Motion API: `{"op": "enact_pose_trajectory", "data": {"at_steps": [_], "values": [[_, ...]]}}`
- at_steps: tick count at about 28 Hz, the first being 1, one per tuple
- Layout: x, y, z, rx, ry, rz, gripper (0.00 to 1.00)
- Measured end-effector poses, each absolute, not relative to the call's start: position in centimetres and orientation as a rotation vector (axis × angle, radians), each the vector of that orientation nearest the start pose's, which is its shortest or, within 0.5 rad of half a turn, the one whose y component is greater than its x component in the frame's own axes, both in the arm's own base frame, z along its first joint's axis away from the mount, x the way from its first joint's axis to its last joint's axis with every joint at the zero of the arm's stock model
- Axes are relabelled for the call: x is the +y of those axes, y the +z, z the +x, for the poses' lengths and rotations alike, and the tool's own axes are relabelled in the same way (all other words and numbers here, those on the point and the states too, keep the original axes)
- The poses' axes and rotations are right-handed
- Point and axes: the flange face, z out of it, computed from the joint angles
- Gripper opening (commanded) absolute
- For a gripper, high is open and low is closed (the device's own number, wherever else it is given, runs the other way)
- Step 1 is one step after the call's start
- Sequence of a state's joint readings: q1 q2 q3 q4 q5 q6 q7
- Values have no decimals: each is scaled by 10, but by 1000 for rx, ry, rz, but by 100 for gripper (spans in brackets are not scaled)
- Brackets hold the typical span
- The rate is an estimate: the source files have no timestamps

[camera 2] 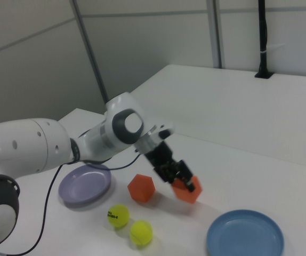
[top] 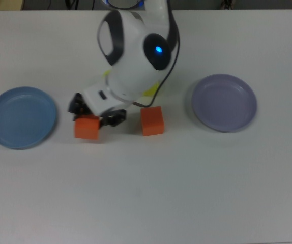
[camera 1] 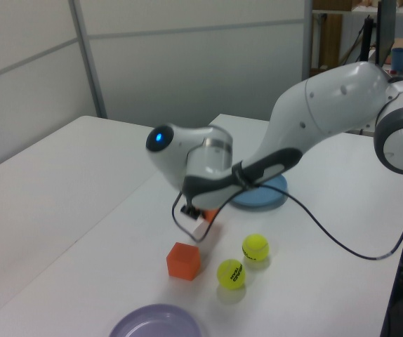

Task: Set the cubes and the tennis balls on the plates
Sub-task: 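Carry the orange cube onto the blue plate and release it, then move the gripper to a yellow tennis ball and grasp it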

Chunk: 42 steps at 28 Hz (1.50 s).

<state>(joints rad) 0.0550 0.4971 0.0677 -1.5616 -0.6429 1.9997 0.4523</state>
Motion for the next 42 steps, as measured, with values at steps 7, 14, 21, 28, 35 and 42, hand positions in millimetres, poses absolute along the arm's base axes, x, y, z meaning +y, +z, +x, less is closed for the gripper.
{"op": "enact_pose_trajectory", "data": {"at_steps": [7,14,21,28,35,42], "values": [[-60,380,689,-248,120,2544,0],[-121,359,680,-320,43,2498,99],[-122,351,680,-319,28,2498,100],[-116,358,682,-360,31,2567,100],[-78,388,677,-312,-35,2626,100],[31,406,650,-138,-234,2606,100]]}}
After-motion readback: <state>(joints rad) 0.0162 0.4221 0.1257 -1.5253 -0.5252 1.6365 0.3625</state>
